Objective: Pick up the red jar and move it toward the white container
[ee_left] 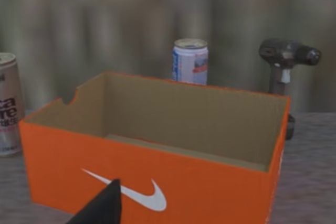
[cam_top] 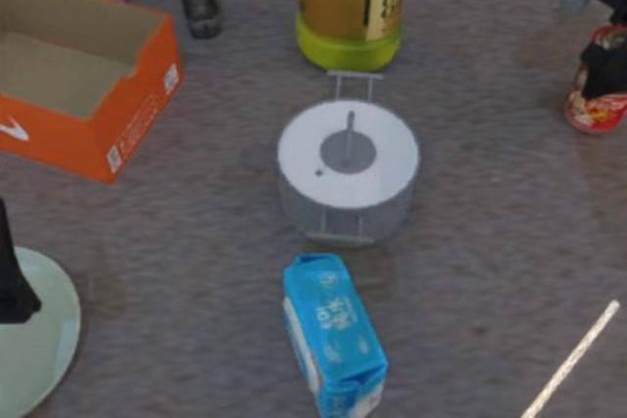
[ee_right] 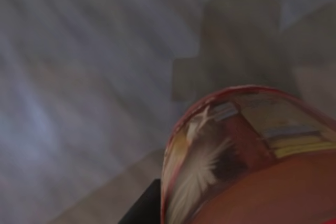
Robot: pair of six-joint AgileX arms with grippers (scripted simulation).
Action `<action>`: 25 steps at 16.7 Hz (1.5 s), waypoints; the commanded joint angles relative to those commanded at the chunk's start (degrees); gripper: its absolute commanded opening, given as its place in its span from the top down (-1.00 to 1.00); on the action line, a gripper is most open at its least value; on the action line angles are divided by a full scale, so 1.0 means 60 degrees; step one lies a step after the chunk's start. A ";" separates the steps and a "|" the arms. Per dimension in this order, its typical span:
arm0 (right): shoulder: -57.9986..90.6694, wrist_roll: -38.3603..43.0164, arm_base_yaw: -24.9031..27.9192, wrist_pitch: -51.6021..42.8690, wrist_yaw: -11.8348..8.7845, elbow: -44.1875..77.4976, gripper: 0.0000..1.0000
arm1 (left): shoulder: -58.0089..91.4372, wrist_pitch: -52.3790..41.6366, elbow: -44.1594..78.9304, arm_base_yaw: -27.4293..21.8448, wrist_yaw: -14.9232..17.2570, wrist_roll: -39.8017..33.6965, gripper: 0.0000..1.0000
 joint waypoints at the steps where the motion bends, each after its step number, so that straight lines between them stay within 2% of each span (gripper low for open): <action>1: 0.0000 0.0000 0.0000 0.0000 0.0000 0.0000 0.96 | 0.0000 0.0000 0.0000 0.0000 0.0000 0.0000 -1.00; 13: -0.0358 0.0011 -0.0029 0.0016 -0.0011 -0.0362 1.00 | 0.0000 0.0000 0.0000 0.0000 0.0000 0.0000 -1.00; 21: -0.4293 -0.0057 0.0019 0.0152 -0.0065 -0.4431 1.00 | 0.0000 0.0000 0.0000 0.0000 0.0000 0.0000 -1.00; 25: -0.5287 -0.0078 0.0018 0.0143 -0.0072 -0.5449 1.00 | 0.0000 0.0000 0.0000 0.0000 0.0000 0.0000 -1.00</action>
